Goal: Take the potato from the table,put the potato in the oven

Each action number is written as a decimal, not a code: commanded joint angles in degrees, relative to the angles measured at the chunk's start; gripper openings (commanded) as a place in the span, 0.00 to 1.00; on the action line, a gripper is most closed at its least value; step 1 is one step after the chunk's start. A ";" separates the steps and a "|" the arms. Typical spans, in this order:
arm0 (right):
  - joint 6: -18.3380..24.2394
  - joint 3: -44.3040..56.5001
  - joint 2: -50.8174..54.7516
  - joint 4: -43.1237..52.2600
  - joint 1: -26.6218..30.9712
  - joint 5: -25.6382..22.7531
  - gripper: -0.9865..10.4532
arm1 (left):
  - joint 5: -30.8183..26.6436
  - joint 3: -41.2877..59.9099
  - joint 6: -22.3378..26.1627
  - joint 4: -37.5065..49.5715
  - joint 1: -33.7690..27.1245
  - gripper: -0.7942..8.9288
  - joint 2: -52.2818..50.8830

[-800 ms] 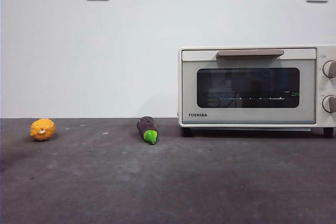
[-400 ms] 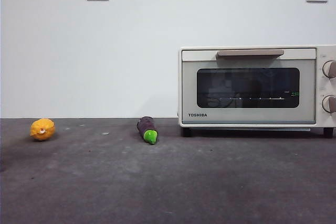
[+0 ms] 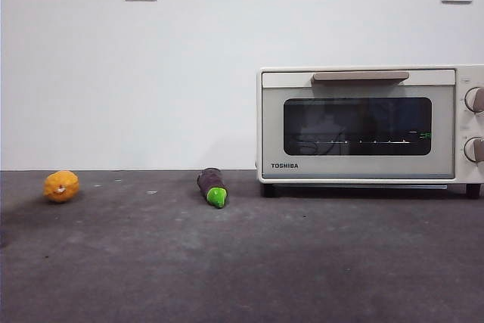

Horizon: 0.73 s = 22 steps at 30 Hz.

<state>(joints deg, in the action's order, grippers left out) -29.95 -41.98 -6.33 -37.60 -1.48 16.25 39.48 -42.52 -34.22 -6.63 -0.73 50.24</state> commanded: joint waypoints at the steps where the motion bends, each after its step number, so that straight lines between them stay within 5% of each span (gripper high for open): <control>1: 1.77 -0.48 -1.73 -0.22 -0.02 1.42 0.14 | 2.43 -3.21 -0.31 -0.39 1.25 0.08 3.82; 22: 4.07 -0.52 -6.71 -2.25 -0.02 4.39 0.08 | 2.51 -32.57 2.47 -6.99 17.14 0.08 33.09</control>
<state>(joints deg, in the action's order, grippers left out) -26.81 -42.22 -13.06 -40.05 -1.48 20.45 41.95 -74.11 -32.60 -13.61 15.81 81.91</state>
